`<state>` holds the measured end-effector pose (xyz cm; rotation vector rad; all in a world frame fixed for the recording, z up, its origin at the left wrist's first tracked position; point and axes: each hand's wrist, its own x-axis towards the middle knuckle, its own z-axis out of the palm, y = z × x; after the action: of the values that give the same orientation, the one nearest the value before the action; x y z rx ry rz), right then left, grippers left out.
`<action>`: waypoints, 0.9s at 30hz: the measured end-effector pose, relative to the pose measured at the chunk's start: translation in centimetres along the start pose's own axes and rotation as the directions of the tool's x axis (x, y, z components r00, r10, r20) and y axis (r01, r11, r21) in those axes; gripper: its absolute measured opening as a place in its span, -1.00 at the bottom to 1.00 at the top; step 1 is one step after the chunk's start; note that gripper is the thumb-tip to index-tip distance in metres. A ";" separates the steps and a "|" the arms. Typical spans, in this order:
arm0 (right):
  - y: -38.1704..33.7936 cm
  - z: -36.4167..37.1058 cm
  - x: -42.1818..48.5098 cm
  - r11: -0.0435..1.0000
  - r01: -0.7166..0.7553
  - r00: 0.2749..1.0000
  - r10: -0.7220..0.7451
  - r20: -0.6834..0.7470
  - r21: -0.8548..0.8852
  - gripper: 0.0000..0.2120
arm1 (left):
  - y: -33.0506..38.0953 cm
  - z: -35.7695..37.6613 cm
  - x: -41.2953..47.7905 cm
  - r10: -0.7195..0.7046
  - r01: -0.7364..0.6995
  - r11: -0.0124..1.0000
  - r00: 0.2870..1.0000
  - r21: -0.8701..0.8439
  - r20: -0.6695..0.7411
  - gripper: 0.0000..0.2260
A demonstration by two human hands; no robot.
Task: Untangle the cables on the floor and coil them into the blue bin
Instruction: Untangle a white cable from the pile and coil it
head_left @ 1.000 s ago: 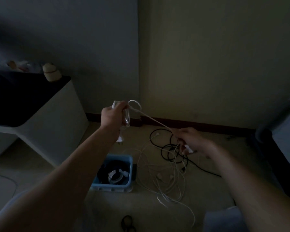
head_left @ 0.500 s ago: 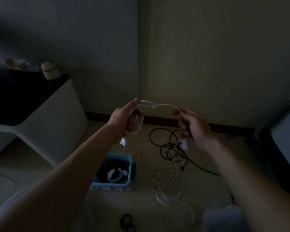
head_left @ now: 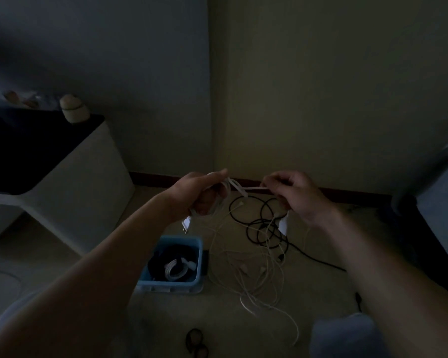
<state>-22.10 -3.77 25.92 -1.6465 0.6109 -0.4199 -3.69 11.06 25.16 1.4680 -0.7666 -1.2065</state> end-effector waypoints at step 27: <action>2.9 3.8 0.7 0.995 0.011 0.994 0.000 -0.110 0.100 -0.95 | -1.4 2.3 1.0 0.066 -0.062 0.982 0.998 -0.179 0.015 -0.62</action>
<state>-19.80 -1.47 22.35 -1.5373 0.6574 -0.5395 -5.76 9.73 23.67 1.2764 -0.6962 -1.2110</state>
